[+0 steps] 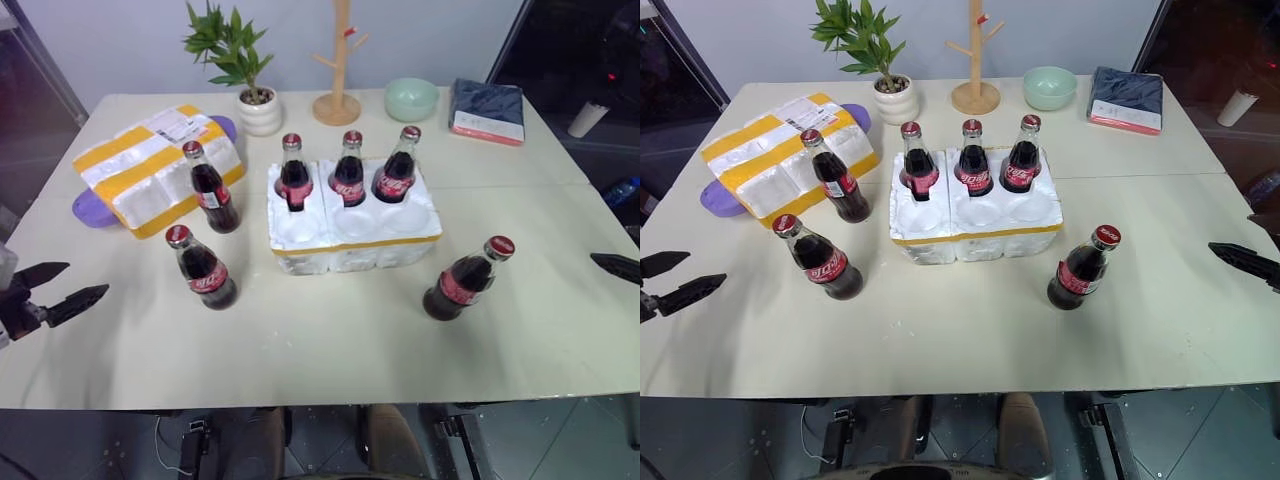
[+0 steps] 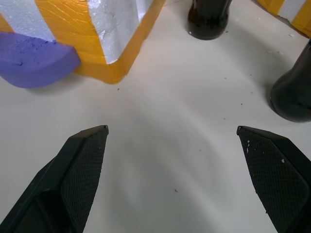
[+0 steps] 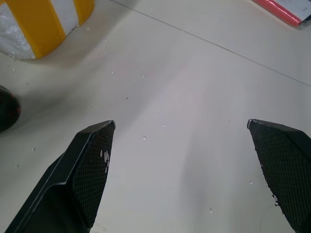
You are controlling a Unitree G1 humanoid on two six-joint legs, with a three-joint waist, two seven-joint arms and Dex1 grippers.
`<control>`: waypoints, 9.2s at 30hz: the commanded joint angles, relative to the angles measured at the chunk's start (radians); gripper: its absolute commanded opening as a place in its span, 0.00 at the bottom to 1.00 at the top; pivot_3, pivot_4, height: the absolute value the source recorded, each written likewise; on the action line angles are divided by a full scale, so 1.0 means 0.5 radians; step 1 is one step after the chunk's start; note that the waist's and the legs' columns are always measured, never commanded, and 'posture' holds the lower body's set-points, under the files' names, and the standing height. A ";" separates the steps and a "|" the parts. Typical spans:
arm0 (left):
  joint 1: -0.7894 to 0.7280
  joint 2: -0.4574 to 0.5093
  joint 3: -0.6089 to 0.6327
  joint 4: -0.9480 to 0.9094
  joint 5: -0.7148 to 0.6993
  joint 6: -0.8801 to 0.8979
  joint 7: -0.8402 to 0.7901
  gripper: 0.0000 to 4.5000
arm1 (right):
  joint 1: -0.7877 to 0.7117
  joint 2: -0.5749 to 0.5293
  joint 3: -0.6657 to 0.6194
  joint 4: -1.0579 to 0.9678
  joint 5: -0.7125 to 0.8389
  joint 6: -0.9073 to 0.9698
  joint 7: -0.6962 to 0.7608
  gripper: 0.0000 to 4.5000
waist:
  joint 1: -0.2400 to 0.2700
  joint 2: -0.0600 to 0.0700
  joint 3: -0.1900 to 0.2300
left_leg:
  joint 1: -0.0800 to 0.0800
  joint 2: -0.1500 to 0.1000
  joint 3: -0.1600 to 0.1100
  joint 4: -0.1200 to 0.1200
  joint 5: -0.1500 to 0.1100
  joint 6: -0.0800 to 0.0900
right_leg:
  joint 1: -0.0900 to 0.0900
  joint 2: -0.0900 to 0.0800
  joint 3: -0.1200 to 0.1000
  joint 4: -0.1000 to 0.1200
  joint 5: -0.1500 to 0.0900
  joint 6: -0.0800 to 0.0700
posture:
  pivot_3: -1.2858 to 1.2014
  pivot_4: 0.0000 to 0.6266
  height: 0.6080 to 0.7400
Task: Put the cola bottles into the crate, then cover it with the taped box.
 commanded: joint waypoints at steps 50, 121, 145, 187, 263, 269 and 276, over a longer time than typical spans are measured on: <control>-0.707 -0.075 -0.927 -0.122 0.098 -0.245 -0.474 0.99 | -1.379 -0.177 0.700 -1.077 0.803 1.241 0.603 1.00 | -0.045 0.021 0.014 | -0.003 0.001 0.002 -0.008 0.001 -0.001 | -0.014 0.001 0.001 0.012 0.006 0.010 | 0.52 0.24 0.99; -2.117 -1.185 -1.845 0.068 0.460 0.140 0.057 0.99 | -0.758 0.119 0.435 -1.424 0.938 1.052 -0.228 1.00 | 0.011 0.008 0.021 | -0.008 -0.002 -0.003 0.018 0.001 0.000 | -0.011 0.003 0.001 0.031 0.006 0.012 | 0.52 0.24 0.99; -0.982 -0.511 -0.546 -0.884 0.038 0.788 1.020 0.99 | -0.992 0.157 0.719 -1.184 0.684 0.879 0.009 1.00 | 0.017 0.008 0.021 | -0.003 -0.001 -0.006 0.019 0.001 0.000 | -0.003 0.004 0.000 0.028 0.005 0.011 | 0.52 0.24 0.99; -1.703 -0.875 -1.075 0.541 0.564 -0.120 0.952 0.63 | -1.034 0.184 0.656 -1.190 0.758 1.000 -0.051 1.00 | 0.013 0.007 0.021 | -0.004 -0.002 -0.006 0.018 0.001 0.000 | -0.006 0.004 0.000 0.029 0.006 0.012 | 0.52 0.24 0.99; -2.004 -0.781 -1.553 0.227 0.351 -0.015 -0.155 0.99 | -0.703 0.187 0.381 -1.392 0.812 1.051 -0.263 1.00 | 0.012 -0.001 0.026 | -0.006 -0.002 -0.007 0.018 0.002 -0.001 | -0.007 0.004 0.000 0.030 0.005 0.012 | 0.52 0.24 0.99; -2.042 -0.457 -1.120 -0.226 -0.389 0.711 -0.357 0.99 | -0.585 0.130 0.170 -1.437 0.798 1.060 -0.337 1.00 | 0.000 0.000 0.026 | -0.006 -0.001 -0.007 0.014 0.002 -0.001 | -0.010 0.004 0.000 0.030 0.005 0.012 | 0.52 0.24 0.99; -1.926 -0.072 -1.045 -0.464 -0.764 1.020 -0.678 0.99 | -0.118 0.242 -0.504 -1.683 0.949 1.226 -0.440 1.00 | 0.016 0.000 0.026 | -0.004 -0.002 -0.008 0.018 0.002 -0.001 | -0.004 0.004 -0.001 0.029 0.004 0.013 | 0.52 0.24 0.99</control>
